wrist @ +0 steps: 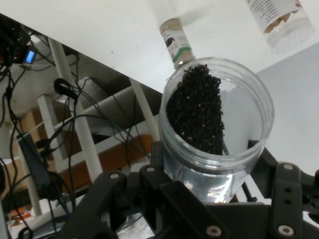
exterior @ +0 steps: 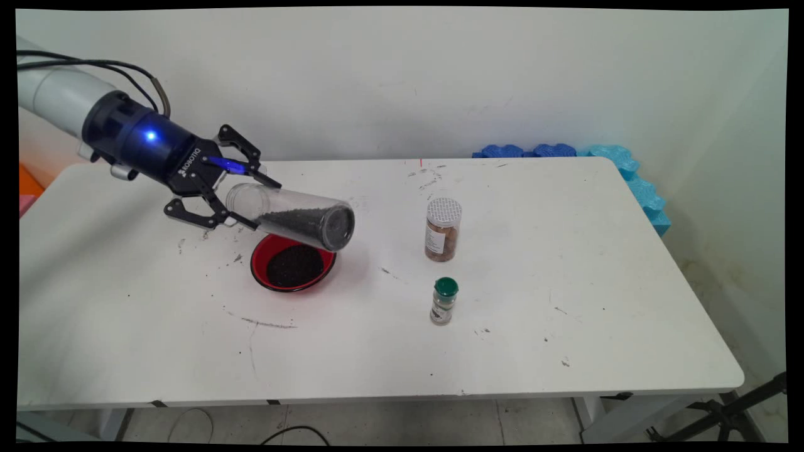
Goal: Pour the black seasoning powder in the red bowl
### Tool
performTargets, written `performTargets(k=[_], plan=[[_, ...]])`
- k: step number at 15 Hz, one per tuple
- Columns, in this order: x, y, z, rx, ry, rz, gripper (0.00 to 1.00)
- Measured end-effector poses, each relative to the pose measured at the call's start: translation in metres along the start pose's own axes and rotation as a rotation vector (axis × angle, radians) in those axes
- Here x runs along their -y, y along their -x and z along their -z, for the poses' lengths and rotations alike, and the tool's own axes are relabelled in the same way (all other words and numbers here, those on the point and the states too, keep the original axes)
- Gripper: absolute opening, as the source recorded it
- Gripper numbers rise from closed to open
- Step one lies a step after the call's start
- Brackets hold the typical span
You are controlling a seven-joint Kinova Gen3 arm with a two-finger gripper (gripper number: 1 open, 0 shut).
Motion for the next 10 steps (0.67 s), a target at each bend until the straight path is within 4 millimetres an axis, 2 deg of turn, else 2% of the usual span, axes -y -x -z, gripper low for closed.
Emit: performTargets(k=[10], plan=[[0.0,-0.013,0.001,0.023,0.038,0.126,0.0]])
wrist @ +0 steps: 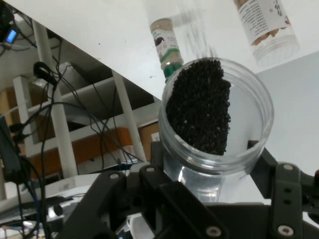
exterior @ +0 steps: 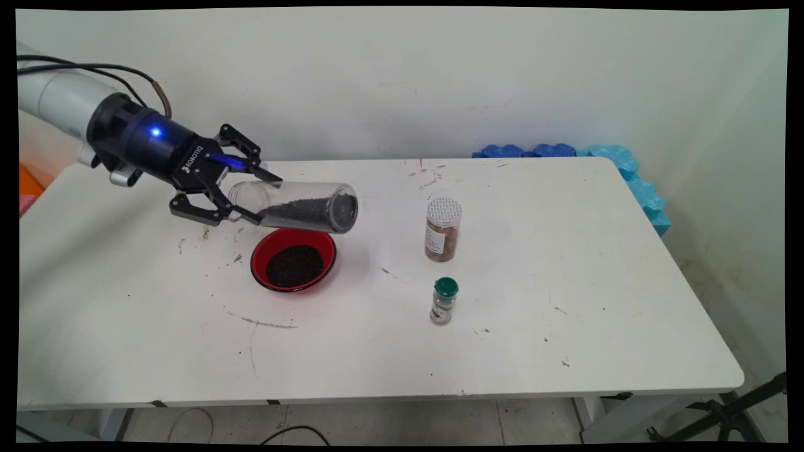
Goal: Pour the black seasoning powder in the red bowl
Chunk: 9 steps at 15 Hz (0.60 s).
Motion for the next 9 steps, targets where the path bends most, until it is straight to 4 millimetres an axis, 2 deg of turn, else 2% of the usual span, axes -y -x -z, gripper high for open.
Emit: performTargets(k=[9], plan=[[0.0009,-0.0079,-0.0061,0.032,0.036,0.085,0.0]])
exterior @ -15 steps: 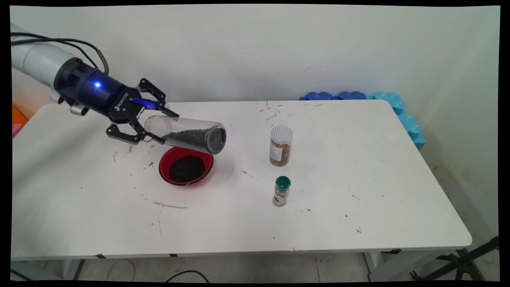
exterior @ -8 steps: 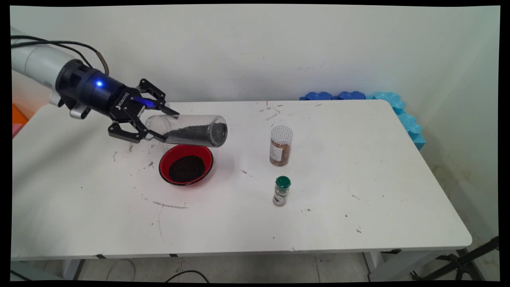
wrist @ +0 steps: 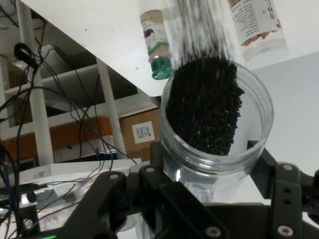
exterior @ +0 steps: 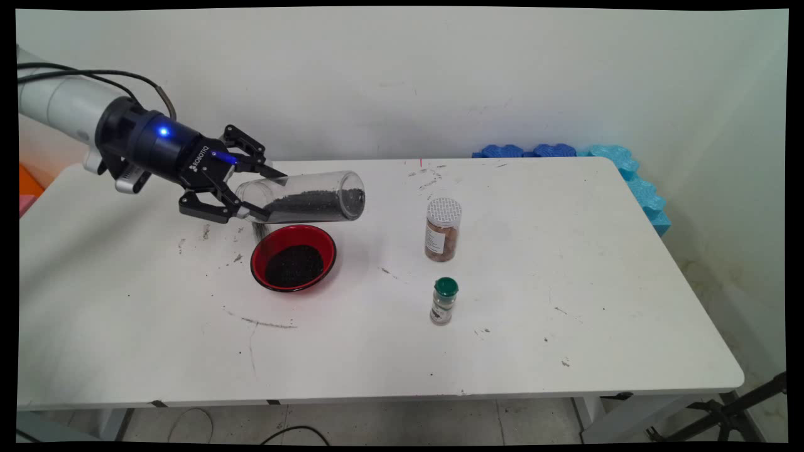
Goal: Pour the black seasoning powder in the red bowl
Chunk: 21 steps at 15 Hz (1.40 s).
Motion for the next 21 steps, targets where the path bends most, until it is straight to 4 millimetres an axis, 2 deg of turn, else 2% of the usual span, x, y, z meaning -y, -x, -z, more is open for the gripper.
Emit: performTargets(k=[14,21], plan=[[-0.001,-0.003,-0.01,0.041,0.055,0.06,0.0],[-0.004,-0.005,-0.015,0.033,0.055,0.026,0.0]])
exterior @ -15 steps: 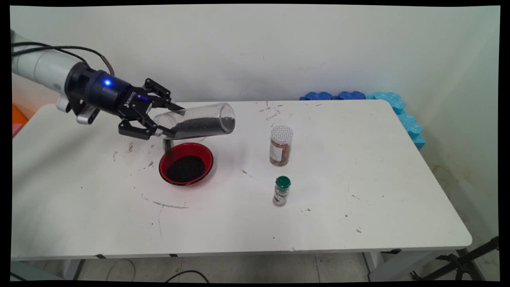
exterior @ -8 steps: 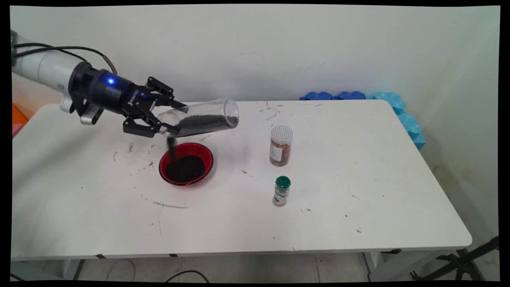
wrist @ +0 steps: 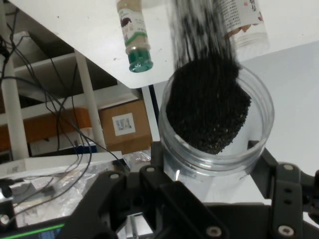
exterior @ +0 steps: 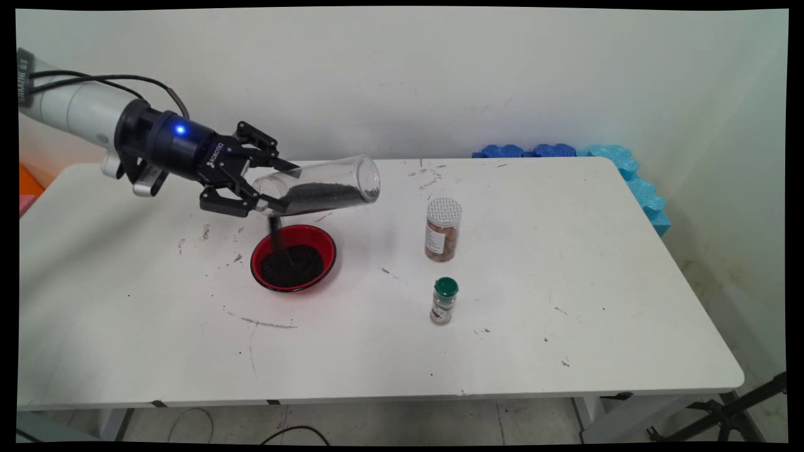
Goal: Pour the black seasoning powder in the red bowl
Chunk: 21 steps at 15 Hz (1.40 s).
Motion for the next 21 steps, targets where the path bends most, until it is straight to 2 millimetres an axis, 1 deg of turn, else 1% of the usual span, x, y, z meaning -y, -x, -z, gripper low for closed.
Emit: performTargets(k=[8,15,21], plan=[[-0.006,-0.004,-0.007,-0.034,-0.027,-0.146,0.0],[-0.013,-0.005,-0.01,-0.07,-0.08,-0.389,0.0],[-0.023,0.002,-0.01,-0.107,-0.117,-0.629,0.0]])
